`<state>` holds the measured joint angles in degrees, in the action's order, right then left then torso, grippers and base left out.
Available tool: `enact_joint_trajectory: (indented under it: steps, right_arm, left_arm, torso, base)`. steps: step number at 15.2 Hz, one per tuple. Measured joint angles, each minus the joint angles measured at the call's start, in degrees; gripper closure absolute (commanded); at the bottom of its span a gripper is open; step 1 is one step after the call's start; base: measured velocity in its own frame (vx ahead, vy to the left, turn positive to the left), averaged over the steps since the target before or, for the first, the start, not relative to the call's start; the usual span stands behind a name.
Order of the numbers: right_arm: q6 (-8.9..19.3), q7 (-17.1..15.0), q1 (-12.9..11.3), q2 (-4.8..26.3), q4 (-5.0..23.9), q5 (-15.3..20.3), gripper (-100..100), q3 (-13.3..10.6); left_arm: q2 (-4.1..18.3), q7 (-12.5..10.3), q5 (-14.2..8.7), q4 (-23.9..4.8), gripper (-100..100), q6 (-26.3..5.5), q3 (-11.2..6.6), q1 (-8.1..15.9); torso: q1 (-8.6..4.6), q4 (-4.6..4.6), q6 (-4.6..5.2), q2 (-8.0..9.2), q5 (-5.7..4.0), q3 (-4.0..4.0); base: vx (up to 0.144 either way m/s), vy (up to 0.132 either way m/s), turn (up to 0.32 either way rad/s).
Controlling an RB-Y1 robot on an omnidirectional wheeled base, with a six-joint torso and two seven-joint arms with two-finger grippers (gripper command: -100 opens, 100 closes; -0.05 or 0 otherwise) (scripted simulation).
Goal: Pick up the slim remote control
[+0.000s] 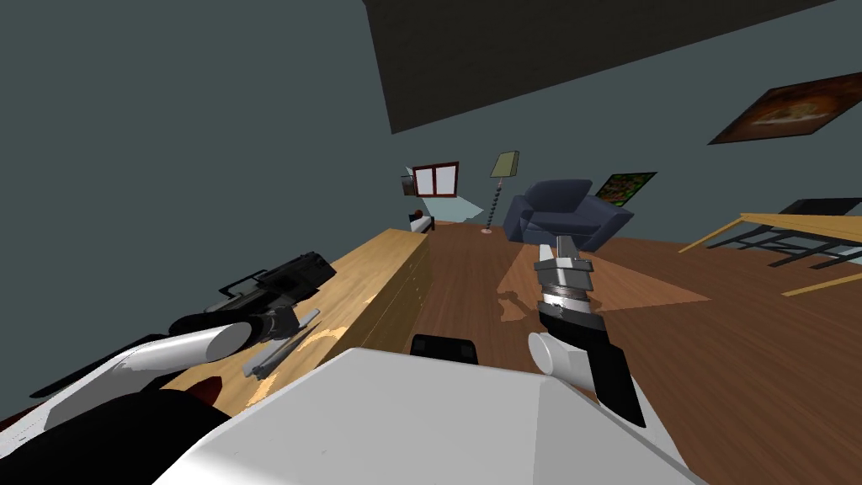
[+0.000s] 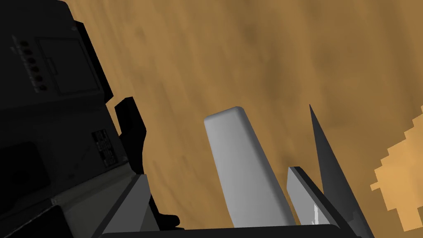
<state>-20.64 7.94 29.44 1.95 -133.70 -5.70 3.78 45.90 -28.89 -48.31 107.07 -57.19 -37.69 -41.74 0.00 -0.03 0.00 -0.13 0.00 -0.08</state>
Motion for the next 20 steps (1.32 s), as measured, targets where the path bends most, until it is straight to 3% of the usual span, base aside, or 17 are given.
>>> enact_joint_trajectory:
  steps: [5, 12, 20]
  right_arm:
    - [0.00, 0.00, 0.00, 0.00, 0.00, 0.00, 0, 0.00]
    - [0.00, 0.00, 0.00, 0.00, 0.00, 0.00, 0, 0.00]
    - [0.00, 0.00, 0.00, 0.00, 0.00, 0.00, 0, 0.00]
  left_arm:
    - [1.55, -1.52, -2.33, -1.46, -100, -5.35, -1.33, -0.82]
    - [4.16, -3.15, -8.14, -6.07, -100, -13.15, -4.36, -3.01]
    - [5.31, -5.65, -12.83, -9.25, -100, -21.45, -6.80, -4.85]
  torso:
    - [0.00, 0.01, -0.01, 0.05, 0.00, 0.03]
    - [0.11, 0.00, -0.01, 0.00, 0.02, 0.00]
    - [0.11, 0.01, -0.01, 0.03, 0.03, 0.02]
  base:
    - [0.027, 0.011, -0.053]
    - [0.036, 0.026, -0.060]
    - [0.030, 0.034, -0.054]
